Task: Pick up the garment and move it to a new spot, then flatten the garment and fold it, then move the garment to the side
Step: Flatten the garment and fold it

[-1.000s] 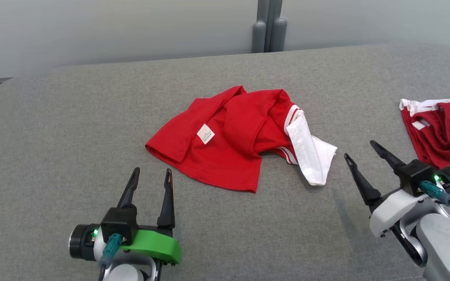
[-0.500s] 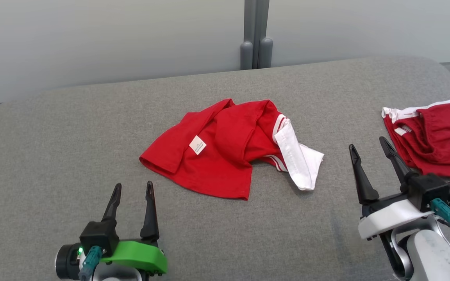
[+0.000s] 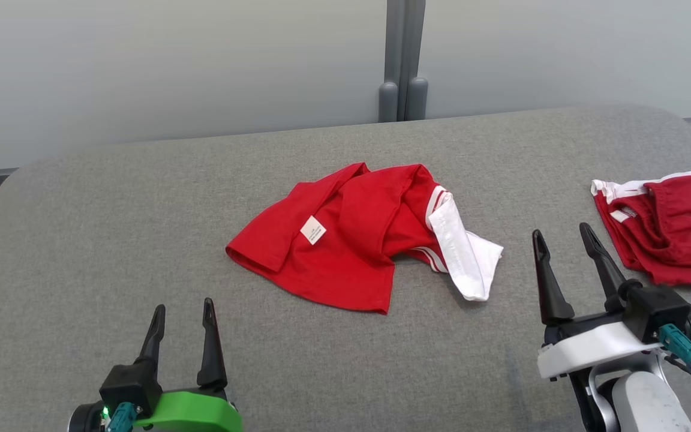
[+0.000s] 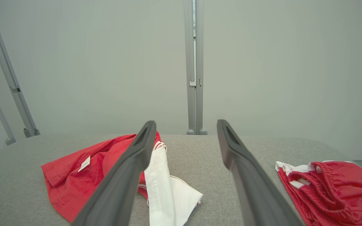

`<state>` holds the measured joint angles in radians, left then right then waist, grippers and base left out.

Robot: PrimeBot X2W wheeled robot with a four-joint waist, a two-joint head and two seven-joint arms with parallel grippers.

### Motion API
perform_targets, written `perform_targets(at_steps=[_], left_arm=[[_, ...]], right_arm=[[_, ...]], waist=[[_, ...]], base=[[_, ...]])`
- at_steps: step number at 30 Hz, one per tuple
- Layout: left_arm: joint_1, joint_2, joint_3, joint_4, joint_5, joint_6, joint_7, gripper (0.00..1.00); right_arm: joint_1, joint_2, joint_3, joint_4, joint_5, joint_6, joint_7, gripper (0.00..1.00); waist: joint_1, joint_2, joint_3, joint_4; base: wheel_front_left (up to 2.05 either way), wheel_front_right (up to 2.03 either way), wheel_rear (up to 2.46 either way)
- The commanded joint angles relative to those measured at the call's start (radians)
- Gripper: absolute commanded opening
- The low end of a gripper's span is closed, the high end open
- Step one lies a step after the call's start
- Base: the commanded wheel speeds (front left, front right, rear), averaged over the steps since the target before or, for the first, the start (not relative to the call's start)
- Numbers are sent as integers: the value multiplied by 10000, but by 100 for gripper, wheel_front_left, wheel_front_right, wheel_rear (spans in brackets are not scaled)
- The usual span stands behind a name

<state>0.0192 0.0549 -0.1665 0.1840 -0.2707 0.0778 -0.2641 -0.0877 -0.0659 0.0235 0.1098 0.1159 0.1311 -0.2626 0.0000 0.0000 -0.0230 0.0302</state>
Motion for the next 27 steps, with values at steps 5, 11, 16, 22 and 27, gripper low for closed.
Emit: perform_targets(at_steps=[5, 11, 16, 22, 27], left_arm=[[166, -9, 16, -8, 102, -182, 1, 100], [164, -25, 23, 44, 176, -231, 1, 100], [158, -32, -13, 100, 223, -261, 1, 100], [149, -37, -50, 164, 268, -270, 1, 100], [106, -38, -107, 234, 275, -298, 1, 100]], right_arm=[[218, 89, 68, 100, 43, -6, -25, 100], [203, 123, 103, 168, 12, -6, -25, 100], [248, 136, 96, 203, -30, -6, -25, 100], [262, 141, 102, 180, -28, -6, -26, 100], [278, 142, 73, 123, 56, -6, -26, 100]], waist=[[0, 0, -62, 3], [0, 0, -86, -19], [0, 0, -110, -9], [0, 0, -122, 4], [0, 0, -108, 1]], base=[[0, 0, 0], [0, 0, 0], [0, 0, 0], [0, 0, 0], [0, 0, 0]])
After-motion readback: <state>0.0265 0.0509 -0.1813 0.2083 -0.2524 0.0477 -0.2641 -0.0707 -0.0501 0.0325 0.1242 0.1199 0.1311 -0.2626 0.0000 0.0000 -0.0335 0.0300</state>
